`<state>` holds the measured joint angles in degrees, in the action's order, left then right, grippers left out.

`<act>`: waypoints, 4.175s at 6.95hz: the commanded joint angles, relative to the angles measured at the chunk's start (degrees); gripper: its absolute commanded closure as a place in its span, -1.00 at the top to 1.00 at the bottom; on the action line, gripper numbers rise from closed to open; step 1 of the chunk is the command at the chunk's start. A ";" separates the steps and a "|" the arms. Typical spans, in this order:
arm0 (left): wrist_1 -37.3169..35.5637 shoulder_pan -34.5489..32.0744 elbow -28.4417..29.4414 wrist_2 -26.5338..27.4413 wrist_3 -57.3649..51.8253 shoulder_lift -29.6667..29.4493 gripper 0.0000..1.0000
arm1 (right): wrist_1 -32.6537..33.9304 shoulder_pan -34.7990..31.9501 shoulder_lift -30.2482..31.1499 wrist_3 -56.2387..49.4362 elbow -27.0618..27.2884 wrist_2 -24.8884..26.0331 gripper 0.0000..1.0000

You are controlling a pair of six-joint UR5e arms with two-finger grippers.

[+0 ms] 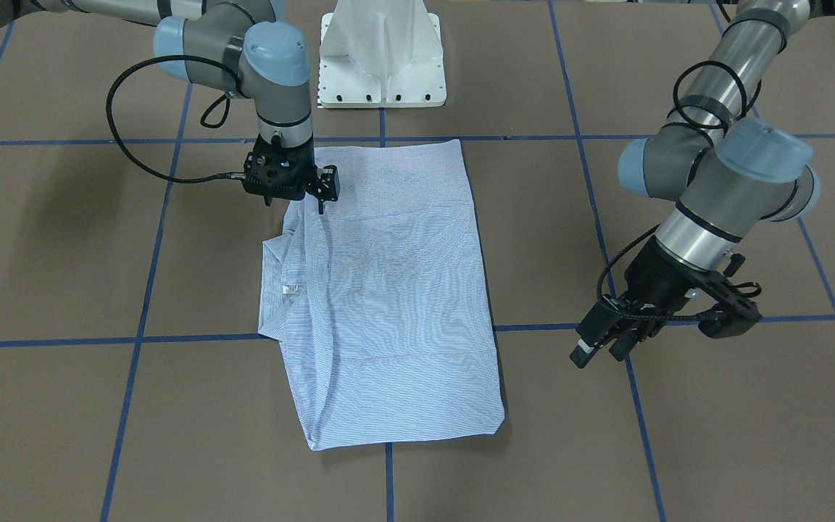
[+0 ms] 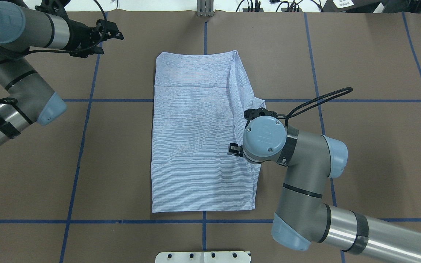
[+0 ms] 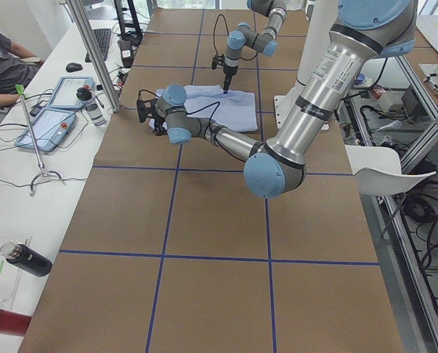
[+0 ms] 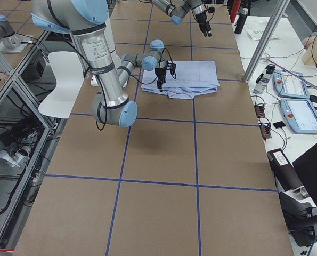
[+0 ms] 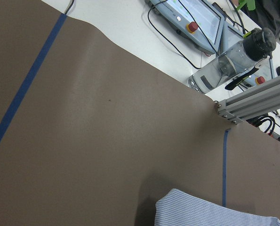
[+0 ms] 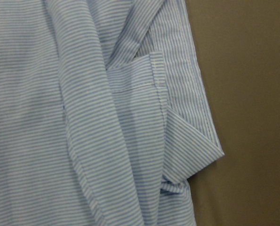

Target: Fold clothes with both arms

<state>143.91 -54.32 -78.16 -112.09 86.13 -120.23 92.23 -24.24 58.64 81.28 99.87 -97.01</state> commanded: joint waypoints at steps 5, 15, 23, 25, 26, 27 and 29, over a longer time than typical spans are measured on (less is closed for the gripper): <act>-0.12 0.00 -1.55 -0.05 0.00 0.52 0.83 | -3.10 -7.57 4.88 -11.64 -3.64 -5.98 1.00; -0.21 -0.08 -2.08 0.03 0.09 0.61 0.83 | -13.56 4.78 6.66 45.57 6.54 3.47 0.96; -0.21 -0.08 -3.49 0.21 0.35 1.75 0.84 | -13.48 13.78 11.33 52.14 8.94 10.27 0.88; -0.21 0.00 -3.49 0.21 0.44 1.75 0.84 | -13.48 13.78 11.41 52.14 9.11 10.00 0.71; -0.21 0.00 -3.49 0.21 0.44 1.75 0.84 | -13.30 13.86 11.33 52.14 9.11 10.18 0.11; -0.21 0.00 -3.49 0.21 0.44 1.75 0.84 | -13.04 13.87 11.41 52.32 9.11 10.27 -0.41; -0.21 0.00 -3.57 0.21 0.44 1.75 0.84 | -13.04 13.95 11.59 52.49 9.20 9.92 -1.00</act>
<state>143.70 -54.32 -81.68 -111.88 86.57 -118.51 79.15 -10.32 70.13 133.73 109.04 -86.88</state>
